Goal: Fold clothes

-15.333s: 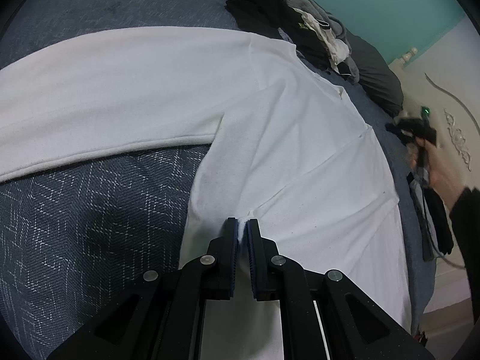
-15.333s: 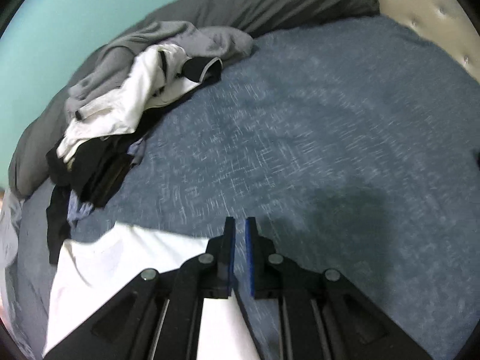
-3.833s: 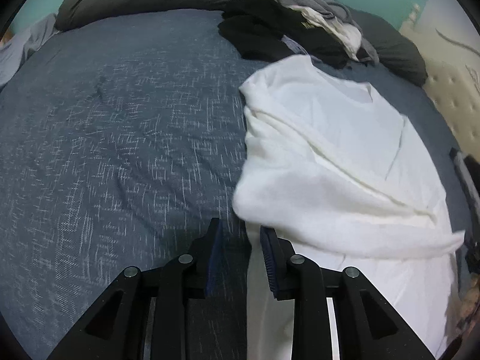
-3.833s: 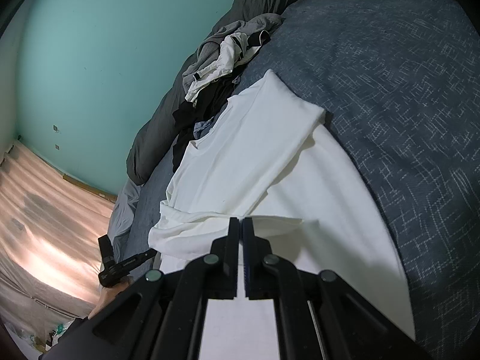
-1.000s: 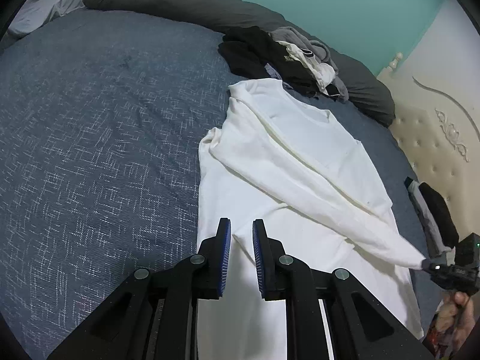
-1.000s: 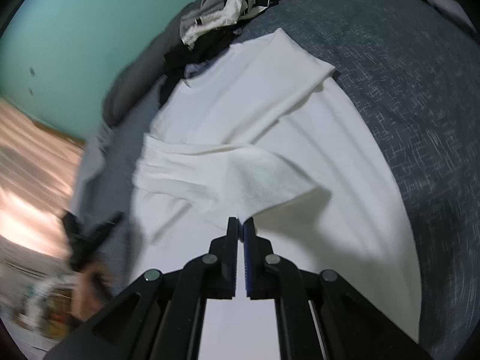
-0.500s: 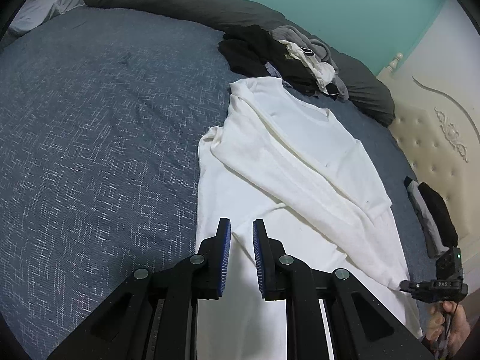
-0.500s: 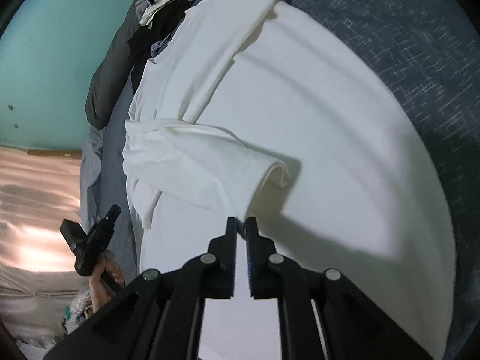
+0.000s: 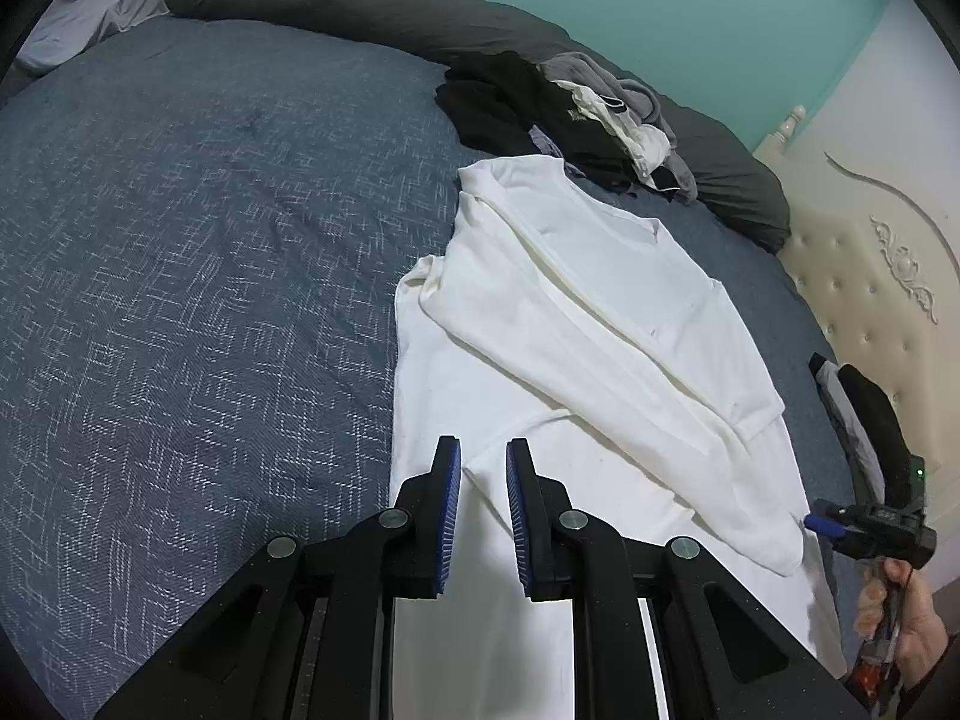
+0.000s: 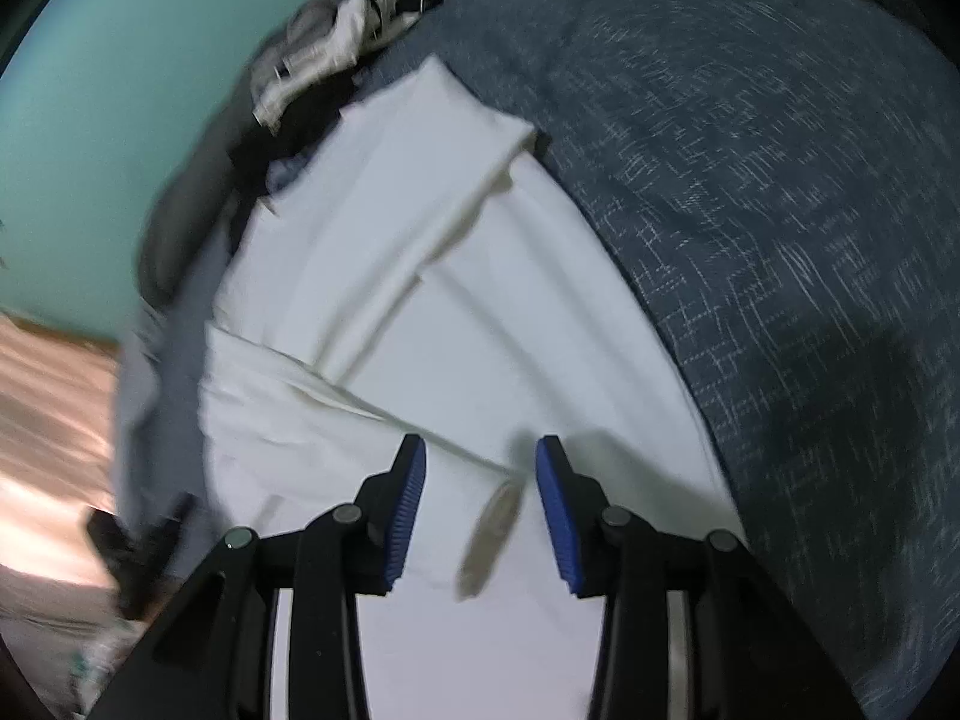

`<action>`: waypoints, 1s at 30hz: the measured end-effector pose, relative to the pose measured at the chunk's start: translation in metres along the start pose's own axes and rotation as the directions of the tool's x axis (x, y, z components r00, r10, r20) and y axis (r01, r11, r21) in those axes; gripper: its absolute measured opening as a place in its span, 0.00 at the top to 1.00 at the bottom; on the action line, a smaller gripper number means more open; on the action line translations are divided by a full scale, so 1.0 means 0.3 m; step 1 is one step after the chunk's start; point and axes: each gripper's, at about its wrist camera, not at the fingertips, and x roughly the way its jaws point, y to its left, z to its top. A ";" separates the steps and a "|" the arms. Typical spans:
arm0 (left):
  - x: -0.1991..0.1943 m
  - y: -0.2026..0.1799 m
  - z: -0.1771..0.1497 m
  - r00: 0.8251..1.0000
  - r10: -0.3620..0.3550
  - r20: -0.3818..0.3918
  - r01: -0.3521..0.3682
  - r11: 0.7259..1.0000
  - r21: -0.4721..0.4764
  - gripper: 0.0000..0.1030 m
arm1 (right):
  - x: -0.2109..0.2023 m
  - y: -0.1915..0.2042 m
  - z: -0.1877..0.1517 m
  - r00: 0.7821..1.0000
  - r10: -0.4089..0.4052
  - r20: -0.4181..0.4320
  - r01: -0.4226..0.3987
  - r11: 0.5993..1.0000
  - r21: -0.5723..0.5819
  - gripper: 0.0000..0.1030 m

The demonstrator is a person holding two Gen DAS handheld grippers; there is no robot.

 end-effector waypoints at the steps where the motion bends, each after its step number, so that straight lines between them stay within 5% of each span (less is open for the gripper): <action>1: 0.000 -0.001 0.000 1.000 0.000 0.000 0.000 1.000 0.001 0.84 | 0.013 0.009 -0.004 1.000 -0.021 -0.011 0.021 0.999 -0.026 0.73; 3: 0.000 -0.002 0.001 1.000 -0.001 0.000 0.001 1.000 0.004 0.83 | 0.037 0.032 -0.018 0.997 -0.069 -0.027 0.066 0.994 -0.087 0.93; 8: 0.001 0.001 0.004 1.000 -0.002 0.001 0.002 1.000 0.003 0.83 | 0.049 0.083 -0.076 0.996 -0.069 -0.054 0.057 0.980 -0.190 0.97; 21: -0.002 -0.004 0.000 1.000 -0.008 -0.001 0.008 1.000 0.005 0.83 | 0.082 0.199 -0.218 0.973 -0.218 -0.078 0.168 0.896 -0.412 0.97; 26: -0.003 0.001 0.001 1.000 -0.009 0.001 0.009 1.000 0.001 0.83 | 0.033 0.180 -0.178 0.979 -0.202 -0.018 0.182 0.914 -0.361 0.95; 30: 0.001 -0.001 0.001 1.000 -0.012 -0.003 0.012 1.000 0.001 0.83 | 0.051 0.148 -0.146 0.979 -0.203 -0.037 0.180 0.929 -0.322 0.79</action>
